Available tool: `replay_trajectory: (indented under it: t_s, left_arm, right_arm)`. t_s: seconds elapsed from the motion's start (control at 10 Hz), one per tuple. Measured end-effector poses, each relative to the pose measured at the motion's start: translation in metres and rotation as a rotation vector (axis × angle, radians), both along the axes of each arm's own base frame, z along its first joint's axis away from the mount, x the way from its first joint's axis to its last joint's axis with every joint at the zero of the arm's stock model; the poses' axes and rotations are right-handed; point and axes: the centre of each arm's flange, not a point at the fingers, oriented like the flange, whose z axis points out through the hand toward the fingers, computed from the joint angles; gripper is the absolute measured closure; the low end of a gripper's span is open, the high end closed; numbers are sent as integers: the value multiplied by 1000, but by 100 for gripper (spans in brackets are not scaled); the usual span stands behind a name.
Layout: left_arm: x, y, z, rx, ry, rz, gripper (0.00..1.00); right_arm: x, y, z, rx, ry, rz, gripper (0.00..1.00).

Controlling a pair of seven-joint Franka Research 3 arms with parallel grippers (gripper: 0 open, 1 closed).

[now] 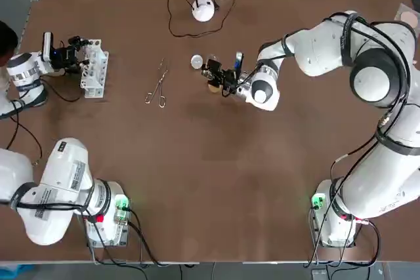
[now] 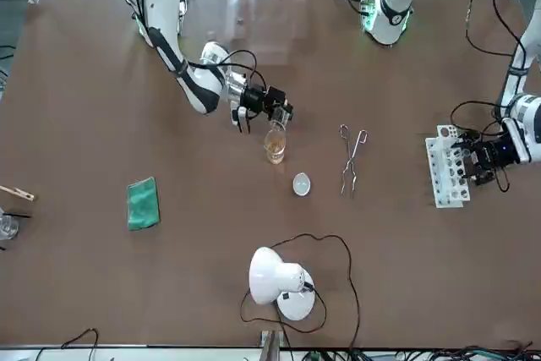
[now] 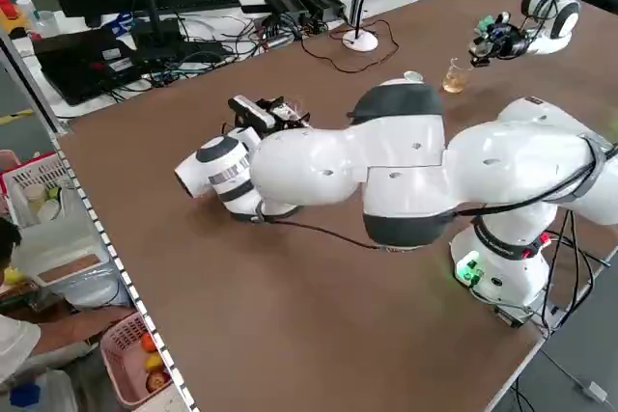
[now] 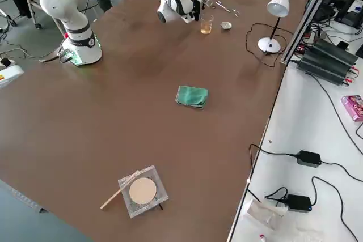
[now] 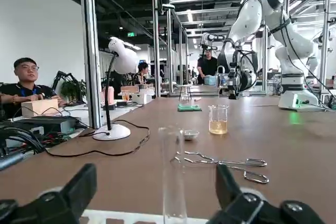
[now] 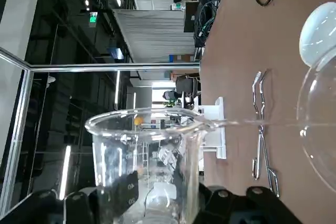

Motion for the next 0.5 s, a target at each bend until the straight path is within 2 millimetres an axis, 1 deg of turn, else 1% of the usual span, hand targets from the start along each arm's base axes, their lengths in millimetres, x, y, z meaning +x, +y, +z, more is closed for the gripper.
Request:
replay_trajectory:
  t_s: [0.3,0.5]
  left_arm:
    - [1,23,52,112,-27,-4,0]
    - [3,33,93,224,-39,-24,0]
  right_arm:
    - [2,-1,0,9,25,4,62]
    - [3,-3,0,17,46,9,62]
